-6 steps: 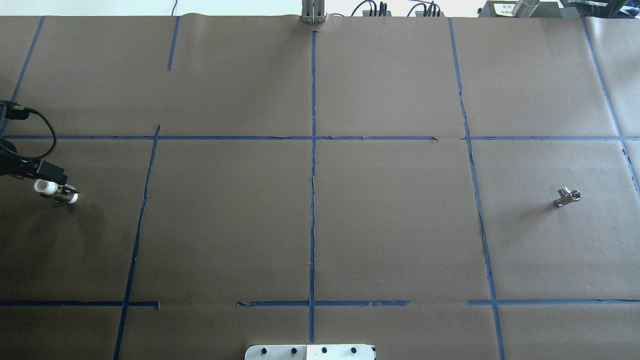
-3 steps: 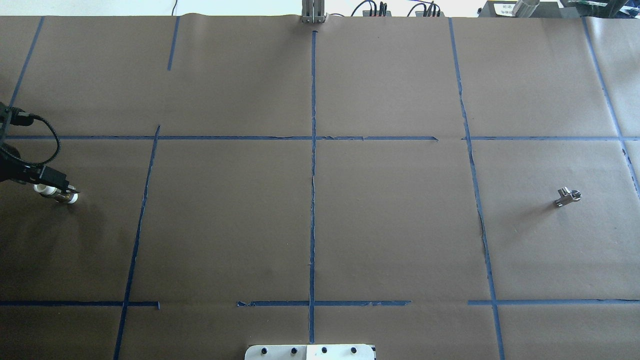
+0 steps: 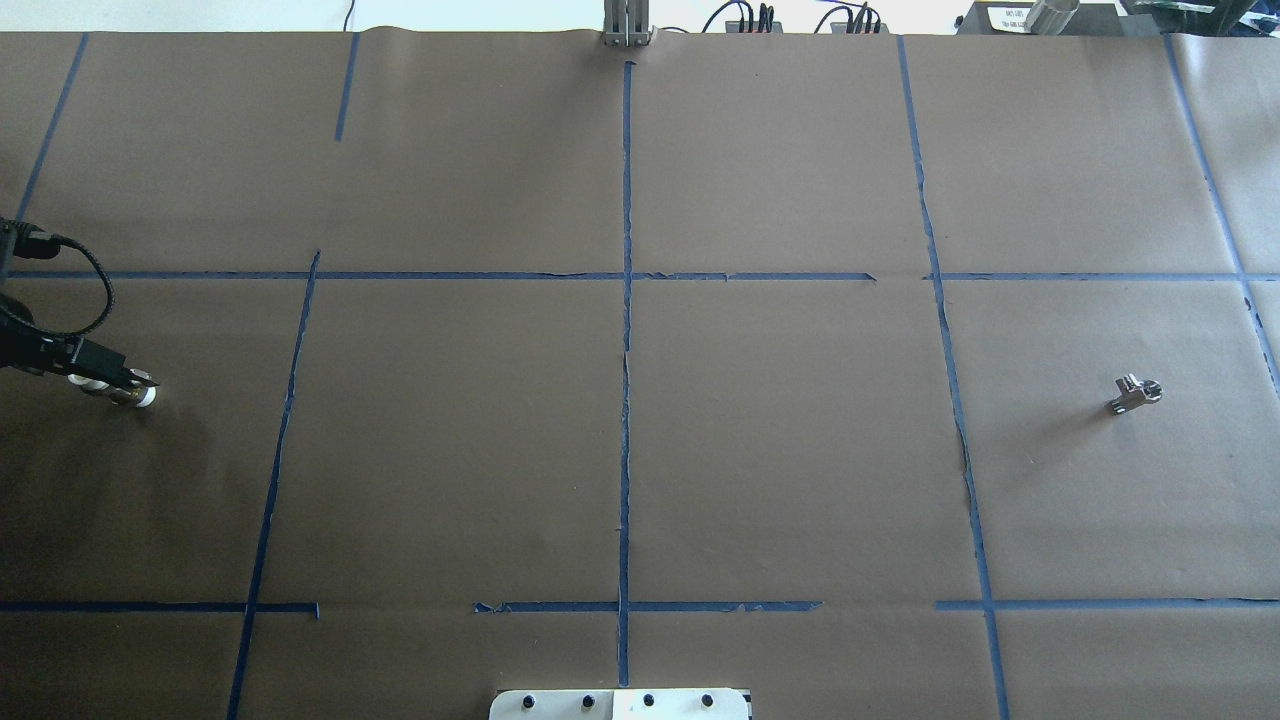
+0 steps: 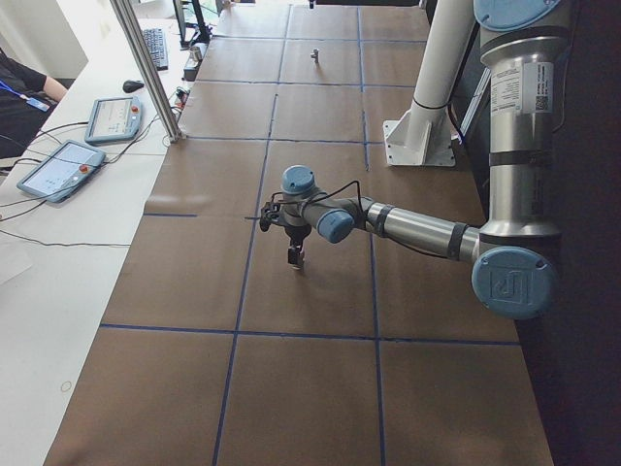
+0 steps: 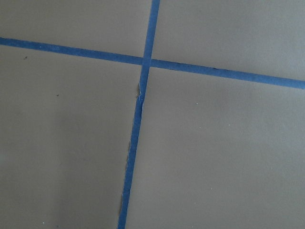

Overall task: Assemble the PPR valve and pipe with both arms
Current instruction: 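Lower the left gripper onto the white PPR fitting and grasp it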

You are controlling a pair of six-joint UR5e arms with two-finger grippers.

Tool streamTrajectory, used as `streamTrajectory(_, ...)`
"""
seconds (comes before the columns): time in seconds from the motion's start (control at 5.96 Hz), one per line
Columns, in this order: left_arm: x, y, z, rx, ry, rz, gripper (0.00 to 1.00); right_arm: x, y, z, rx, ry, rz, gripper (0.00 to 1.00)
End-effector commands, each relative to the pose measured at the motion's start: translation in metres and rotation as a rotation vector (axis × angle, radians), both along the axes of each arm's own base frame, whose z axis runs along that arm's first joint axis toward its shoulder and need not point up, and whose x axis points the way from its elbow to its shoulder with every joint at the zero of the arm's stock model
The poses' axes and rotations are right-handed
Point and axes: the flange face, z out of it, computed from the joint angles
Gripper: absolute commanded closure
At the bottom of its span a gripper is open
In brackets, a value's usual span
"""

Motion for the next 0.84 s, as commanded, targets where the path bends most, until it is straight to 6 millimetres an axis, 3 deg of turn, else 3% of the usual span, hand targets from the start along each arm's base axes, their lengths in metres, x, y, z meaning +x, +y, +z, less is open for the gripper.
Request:
streamTrajectory(0.0,0.001,-0.001,-0.001,-0.004,0.001,-0.005,0.95,0.000,0.000,0.000,0.000,0.000,0.000,0.00)
streamTrajectory(0.34,0.000,0.000,-0.011,0.010,0.013,-0.003,1.00,0.000,0.000,-0.001,0.003,0.000,0.001,0.00)
streamTrajectory(0.67,0.002,-0.002,-0.040,0.013,0.042,-0.022,1.00,0.000,0.000,-0.001,0.001,0.000,0.001,0.00)
